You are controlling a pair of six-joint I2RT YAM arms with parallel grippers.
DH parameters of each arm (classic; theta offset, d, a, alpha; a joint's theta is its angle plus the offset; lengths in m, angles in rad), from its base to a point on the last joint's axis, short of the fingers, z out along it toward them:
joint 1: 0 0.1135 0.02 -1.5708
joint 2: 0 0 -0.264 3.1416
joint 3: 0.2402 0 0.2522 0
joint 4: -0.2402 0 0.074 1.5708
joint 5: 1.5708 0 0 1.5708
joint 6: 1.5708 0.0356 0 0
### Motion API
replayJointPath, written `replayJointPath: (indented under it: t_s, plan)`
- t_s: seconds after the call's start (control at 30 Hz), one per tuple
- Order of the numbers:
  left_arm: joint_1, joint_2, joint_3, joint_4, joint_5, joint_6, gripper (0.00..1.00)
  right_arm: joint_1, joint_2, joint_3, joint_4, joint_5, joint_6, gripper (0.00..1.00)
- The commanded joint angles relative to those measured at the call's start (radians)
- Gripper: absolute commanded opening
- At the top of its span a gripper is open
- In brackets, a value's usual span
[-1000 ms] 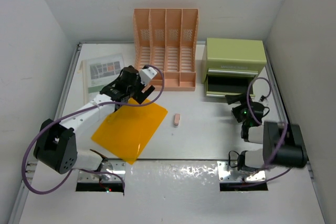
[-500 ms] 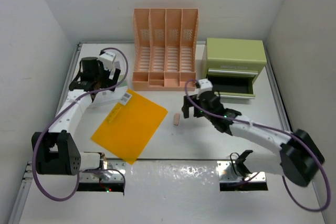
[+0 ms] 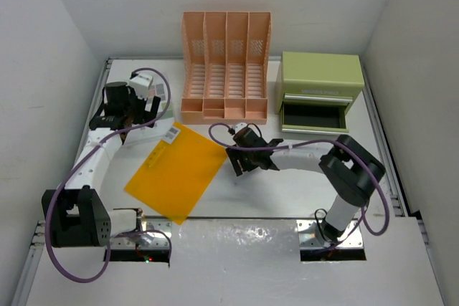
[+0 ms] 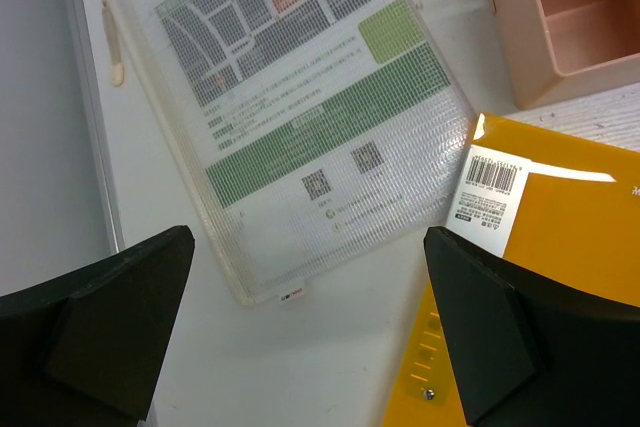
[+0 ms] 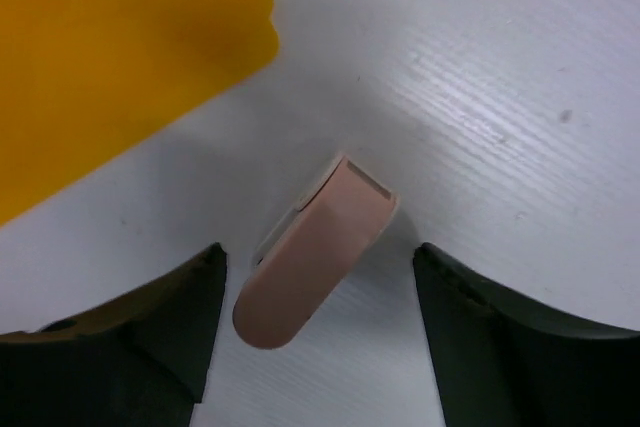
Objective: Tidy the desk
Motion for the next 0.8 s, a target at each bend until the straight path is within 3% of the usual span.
replayJointPath:
  t_s: [0.0,0.07,0.1,0.23,0.27,0.43,0.5,0.67,0.77]
  plan:
    - [0.011,0.000,0.003,0.043,0.029,-0.006,1.00,0.005,0.045,0.046,-0.003,-0.059,-0.012,0.64]
    - [0.012,0.007,0.001,0.046,0.031,-0.008,1.00,0.012,0.050,0.051,-0.013,-0.036,-0.017,0.51]
    - [0.011,0.011,0.001,0.046,0.031,-0.008,1.00,0.011,0.046,0.051,-0.018,-0.025,-0.024,0.34]
    - [0.012,0.014,-0.002,0.049,0.031,-0.006,1.00,0.012,0.009,0.070,-0.090,0.074,-0.076,0.03]
    - [0.011,0.017,-0.002,0.049,0.029,-0.005,1.00,0.012,0.000,0.081,-0.102,0.094,-0.092,0.00]
    - [0.011,0.021,-0.002,0.049,0.031,-0.005,1.00,-0.003,-0.080,0.150,-0.174,0.232,-0.256,0.00]
    - [0.011,0.023,0.000,0.046,0.035,-0.004,0.99,-0.024,-0.120,0.169,-0.210,0.365,-0.332,0.00]
    - [0.011,0.026,-0.003,0.044,0.047,0.000,1.00,-0.266,-0.212,0.169,-0.219,0.343,-0.441,0.00]
    - [0.012,0.026,-0.005,0.044,0.054,0.003,1.00,-0.337,-0.174,0.161,-0.207,0.516,-0.562,0.00]
